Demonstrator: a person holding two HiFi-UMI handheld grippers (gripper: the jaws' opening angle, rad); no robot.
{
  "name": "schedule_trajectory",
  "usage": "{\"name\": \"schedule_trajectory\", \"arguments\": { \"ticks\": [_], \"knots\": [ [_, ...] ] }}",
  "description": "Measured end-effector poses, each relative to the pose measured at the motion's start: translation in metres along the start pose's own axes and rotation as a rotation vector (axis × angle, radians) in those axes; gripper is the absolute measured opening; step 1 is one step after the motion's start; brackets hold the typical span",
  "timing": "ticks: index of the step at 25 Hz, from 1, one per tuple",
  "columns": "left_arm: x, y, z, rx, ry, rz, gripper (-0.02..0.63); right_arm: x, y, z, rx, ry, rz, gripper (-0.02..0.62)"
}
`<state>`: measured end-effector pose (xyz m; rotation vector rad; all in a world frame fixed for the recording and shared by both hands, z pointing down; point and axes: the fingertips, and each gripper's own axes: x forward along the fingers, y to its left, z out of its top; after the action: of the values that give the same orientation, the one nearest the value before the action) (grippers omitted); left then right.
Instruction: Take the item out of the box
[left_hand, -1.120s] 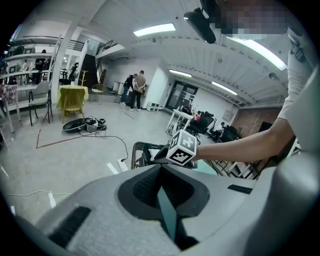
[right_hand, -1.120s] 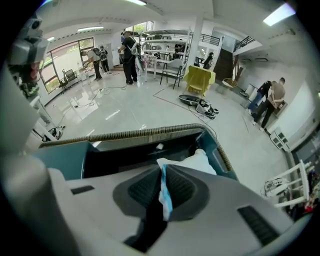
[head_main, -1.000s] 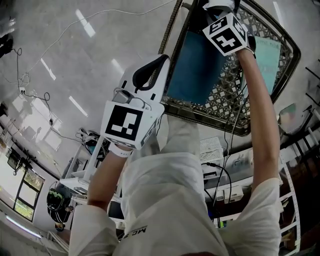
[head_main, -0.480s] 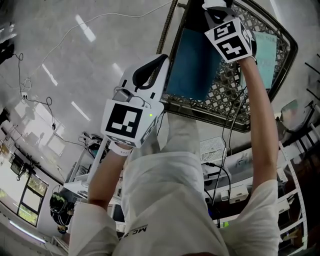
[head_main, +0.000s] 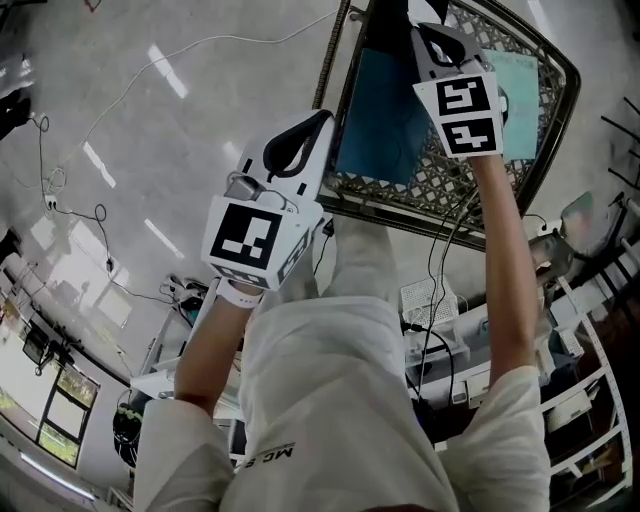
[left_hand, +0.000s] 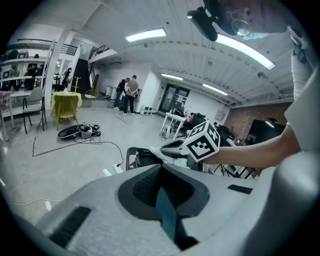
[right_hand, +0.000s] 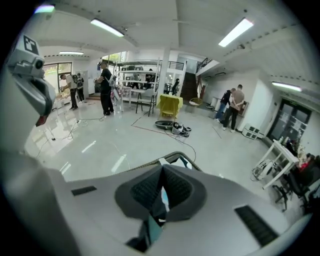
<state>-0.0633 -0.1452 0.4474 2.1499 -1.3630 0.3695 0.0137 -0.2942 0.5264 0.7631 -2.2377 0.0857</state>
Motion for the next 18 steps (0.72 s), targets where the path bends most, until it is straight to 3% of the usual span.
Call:
{"name": "schedule_trajectory", "arguments": {
  "ticks": [9,18],
  "knots": [
    [-0.045,-0.02,0.018,0.039,-0.026,-0.022,0.025,-0.084,0.013,0.028,0.165,-0.104,-0.099,0.014],
    [-0.095,-0.037,0.048,0.026,-0.092,-0.025,0.025,-0.185,0.035,0.061,0.221,-0.212,-0.179,0.014]
  ]
}}
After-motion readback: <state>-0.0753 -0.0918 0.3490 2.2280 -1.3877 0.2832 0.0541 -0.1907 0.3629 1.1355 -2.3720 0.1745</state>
